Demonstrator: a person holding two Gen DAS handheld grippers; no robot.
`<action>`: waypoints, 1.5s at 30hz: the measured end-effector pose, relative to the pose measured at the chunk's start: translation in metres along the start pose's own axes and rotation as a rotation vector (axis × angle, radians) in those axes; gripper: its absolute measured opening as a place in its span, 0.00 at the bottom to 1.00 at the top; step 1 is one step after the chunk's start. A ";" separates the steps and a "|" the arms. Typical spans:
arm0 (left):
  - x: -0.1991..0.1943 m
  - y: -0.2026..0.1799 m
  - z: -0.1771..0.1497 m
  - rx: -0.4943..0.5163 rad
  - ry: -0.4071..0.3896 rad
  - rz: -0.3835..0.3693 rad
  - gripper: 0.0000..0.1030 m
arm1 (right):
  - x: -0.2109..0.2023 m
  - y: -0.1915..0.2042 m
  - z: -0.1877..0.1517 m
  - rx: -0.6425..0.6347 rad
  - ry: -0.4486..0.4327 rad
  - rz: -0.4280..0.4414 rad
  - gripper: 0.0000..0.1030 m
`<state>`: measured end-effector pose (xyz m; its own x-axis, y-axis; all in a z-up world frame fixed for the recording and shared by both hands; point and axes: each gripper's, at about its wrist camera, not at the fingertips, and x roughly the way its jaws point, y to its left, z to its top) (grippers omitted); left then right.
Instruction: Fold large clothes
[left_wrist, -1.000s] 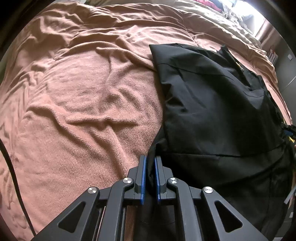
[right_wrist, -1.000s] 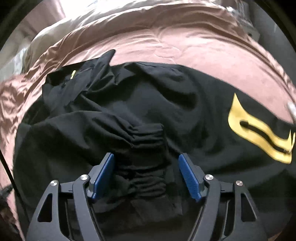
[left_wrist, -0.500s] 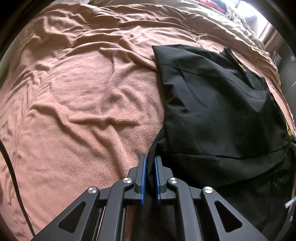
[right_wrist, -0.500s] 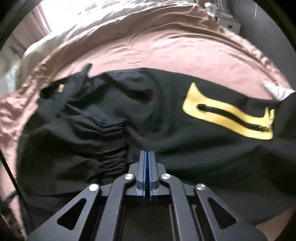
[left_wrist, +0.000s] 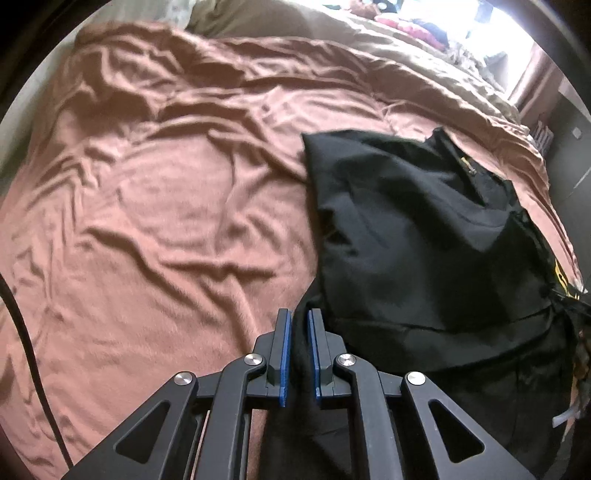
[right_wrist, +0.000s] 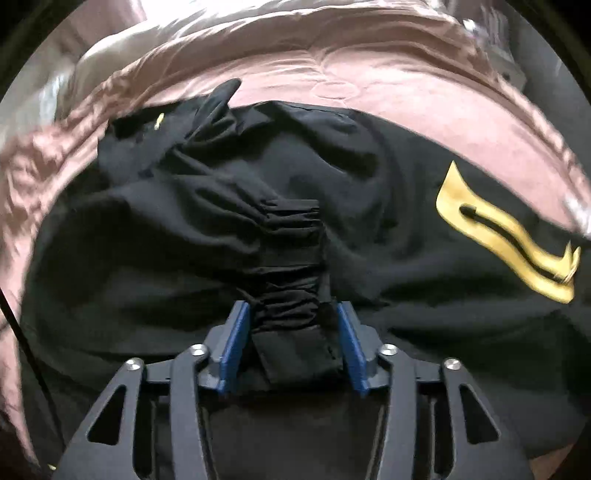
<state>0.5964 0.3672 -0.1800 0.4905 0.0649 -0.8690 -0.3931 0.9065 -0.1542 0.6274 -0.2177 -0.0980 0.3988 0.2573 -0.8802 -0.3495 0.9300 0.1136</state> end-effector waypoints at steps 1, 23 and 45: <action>0.001 -0.004 0.002 0.010 -0.005 -0.004 0.10 | -0.003 0.003 0.000 -0.021 -0.002 -0.028 0.18; 0.031 -0.044 -0.001 0.096 0.072 0.057 0.10 | -0.084 -0.040 -0.045 0.078 -0.101 0.033 0.15; -0.057 -0.145 -0.010 0.157 -0.054 -0.086 0.57 | -0.257 -0.223 -0.185 0.464 -0.358 -0.062 0.68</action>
<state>0.6180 0.2278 -0.1126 0.5598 0.0027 -0.8286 -0.2234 0.9635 -0.1478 0.4463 -0.5395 0.0176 0.6960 0.1960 -0.6908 0.0595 0.9430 0.3275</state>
